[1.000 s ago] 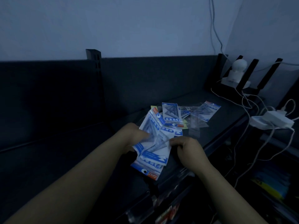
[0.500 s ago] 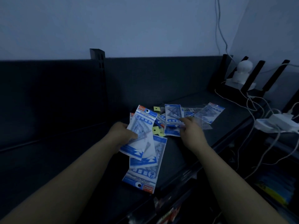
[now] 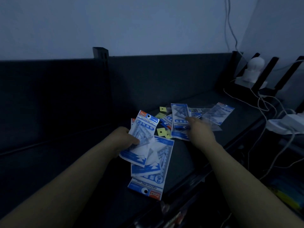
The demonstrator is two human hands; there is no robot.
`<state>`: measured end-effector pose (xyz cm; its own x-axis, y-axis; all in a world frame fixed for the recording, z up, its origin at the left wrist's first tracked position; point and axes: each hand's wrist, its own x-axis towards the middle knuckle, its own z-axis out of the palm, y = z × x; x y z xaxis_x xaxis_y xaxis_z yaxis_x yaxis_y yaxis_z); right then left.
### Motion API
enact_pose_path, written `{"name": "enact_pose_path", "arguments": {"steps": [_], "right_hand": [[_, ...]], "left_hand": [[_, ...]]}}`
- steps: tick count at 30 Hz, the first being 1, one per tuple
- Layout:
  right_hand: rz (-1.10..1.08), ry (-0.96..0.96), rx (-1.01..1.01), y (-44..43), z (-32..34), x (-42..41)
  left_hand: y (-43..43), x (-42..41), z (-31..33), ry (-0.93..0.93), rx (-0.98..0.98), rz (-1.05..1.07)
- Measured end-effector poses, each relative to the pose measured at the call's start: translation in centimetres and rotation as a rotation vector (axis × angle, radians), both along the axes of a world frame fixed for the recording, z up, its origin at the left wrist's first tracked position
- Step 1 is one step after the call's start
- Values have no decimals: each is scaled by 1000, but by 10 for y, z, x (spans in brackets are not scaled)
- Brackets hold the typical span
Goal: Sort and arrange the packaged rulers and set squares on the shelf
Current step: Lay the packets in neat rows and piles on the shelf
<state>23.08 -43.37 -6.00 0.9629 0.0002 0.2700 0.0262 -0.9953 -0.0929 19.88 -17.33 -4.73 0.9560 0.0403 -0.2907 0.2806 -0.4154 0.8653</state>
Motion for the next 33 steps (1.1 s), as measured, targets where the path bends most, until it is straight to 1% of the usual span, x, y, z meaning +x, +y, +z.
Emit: {"name": "enact_pose_path", "arguments": {"steps": [2, 4, 6, 8, 10, 12, 13, 14, 15, 17, 20, 23, 25, 28, 33], "right_hand": [[-35, -2, 30, -1, -1, 5], [-39, -49, 101, 2, 2, 3], [30, -120, 222, 9, 10, -9], [141, -108, 339, 18, 19, -36], [266, 49, 404, 23, 26, -69], [344, 316, 441, 26, 31, -99], [355, 420, 464, 27, 31, -109], [334, 469, 471, 30, 29, -115], [291, 465, 452, 33, 26, -119], [238, 374, 403, 40, 19, -122], [248, 312, 318, 55, 7, -128], [210, 292, 370, 66, 5, -136], [200, 273, 349, 74, 4, -139], [194, 268, 374, 85, -1, -141], [180, 272, 545, 97, 1, -148]], "left_hand": [[1, -3, -1, 18, -20, 0], [4, -6, -1, 35, -39, -9], [10, -8, -2, 37, -43, -19], [16, -10, -2, 36, -45, -22], [21, -14, 0, 40, -34, -29], [25, -19, 3, 52, -35, -34], [26, -23, 4, 59, -43, -40], [26, -27, 5, 62, -57, -45], [26, -30, 7, 67, -75, -50], [22, -37, 9, 86, -124, -54], [18, -43, 8, 100, -176, -41], [18, -54, 9, 161, -273, -53], [20, -61, 7, 191, -331, -91], [19, -71, 5, 180, -403, -104], [15, -84, 10, 139, -492, -71]]}}
